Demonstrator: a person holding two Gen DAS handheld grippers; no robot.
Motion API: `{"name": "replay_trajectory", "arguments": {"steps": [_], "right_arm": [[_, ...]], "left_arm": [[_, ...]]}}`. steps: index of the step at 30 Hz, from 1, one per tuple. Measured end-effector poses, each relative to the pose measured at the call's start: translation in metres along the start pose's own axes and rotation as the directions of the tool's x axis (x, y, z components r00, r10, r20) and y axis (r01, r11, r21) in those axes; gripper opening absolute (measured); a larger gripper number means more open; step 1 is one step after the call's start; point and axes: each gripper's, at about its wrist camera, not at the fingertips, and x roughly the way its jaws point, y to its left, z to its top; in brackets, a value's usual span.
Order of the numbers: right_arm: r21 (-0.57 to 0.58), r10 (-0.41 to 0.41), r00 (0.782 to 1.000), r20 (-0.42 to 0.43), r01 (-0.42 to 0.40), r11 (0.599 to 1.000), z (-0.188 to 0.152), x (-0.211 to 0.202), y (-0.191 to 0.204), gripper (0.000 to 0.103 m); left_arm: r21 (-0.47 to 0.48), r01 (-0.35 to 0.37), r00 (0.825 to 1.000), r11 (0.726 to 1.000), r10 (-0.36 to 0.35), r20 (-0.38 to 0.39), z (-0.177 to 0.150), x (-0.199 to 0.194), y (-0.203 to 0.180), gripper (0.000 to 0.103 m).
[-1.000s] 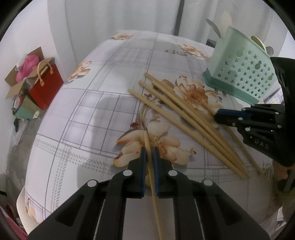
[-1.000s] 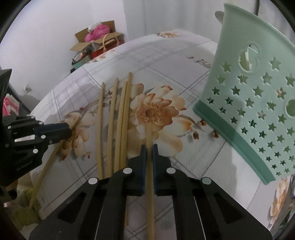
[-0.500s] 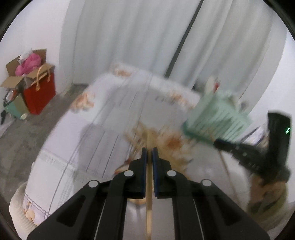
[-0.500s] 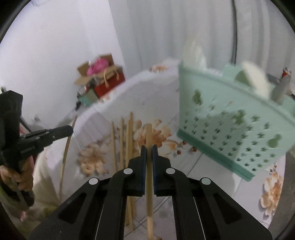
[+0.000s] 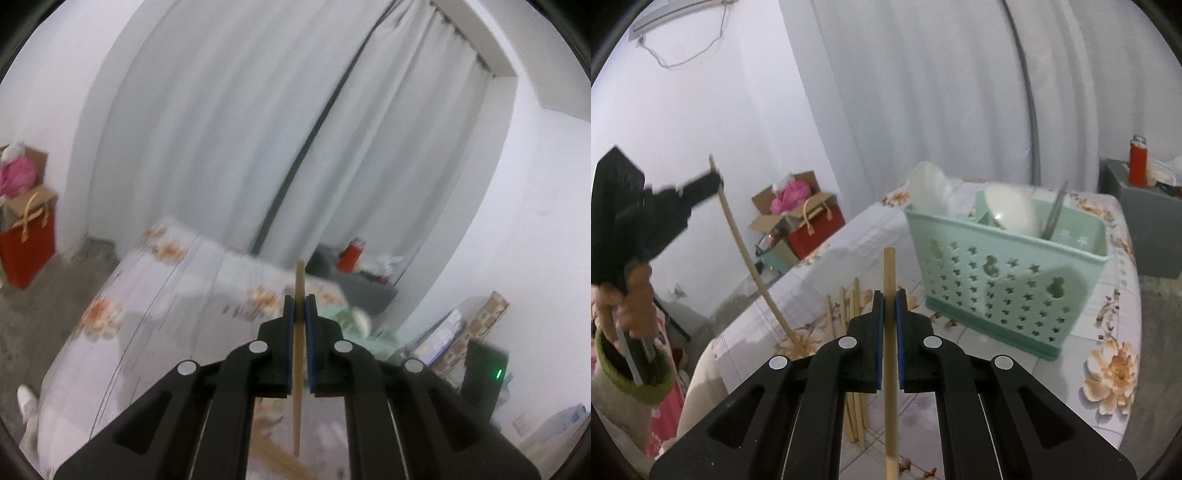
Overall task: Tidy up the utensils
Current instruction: 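Lift both held chopsticks up toward the green holder, then lower the left gripper's chopstick into the green holder and open it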
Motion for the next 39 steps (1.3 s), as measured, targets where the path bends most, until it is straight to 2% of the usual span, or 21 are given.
{"name": "replay_trajectory", "arguments": {"steps": [7,15,20,28,34,39], "right_arm": [[0.032,0.015,0.998,0.055,-0.017,0.999,0.0,-0.018,-0.01,0.004],[0.051,0.015,0.998,0.067,-0.018,0.999,-0.003,-0.026,-0.022,0.004],[0.055,0.006,0.998,0.067,-0.009,0.998,-0.002,-0.03,-0.025,0.004],[0.068,-0.001,0.998,0.062,-0.003,0.998,-0.001,-0.033,-0.025,0.004],[0.07,-0.009,0.998,0.07,0.004,0.998,0.001,-0.04,-0.027,0.004],[0.074,-0.026,0.997,0.077,0.02,0.997,0.002,-0.046,-0.027,0.004]], "left_arm": [[0.062,0.067,0.987,0.996,-0.075,0.142,0.059,0.023,-0.036,0.005],[0.031,0.127,0.979,0.991,-0.13,0.16,0.088,0.074,-0.045,0.005],[0.047,0.121,0.978,0.992,-0.127,0.168,0.082,0.1,-0.048,0.005],[0.002,0.121,0.983,0.993,-0.12,0.142,0.063,0.135,-0.04,0.005],[-0.06,0.142,0.989,0.988,-0.139,0.051,0.031,0.165,-0.026,0.006],[-0.101,0.151,0.988,0.983,-0.153,-0.004,0.014,0.165,-0.017,0.008]]}}
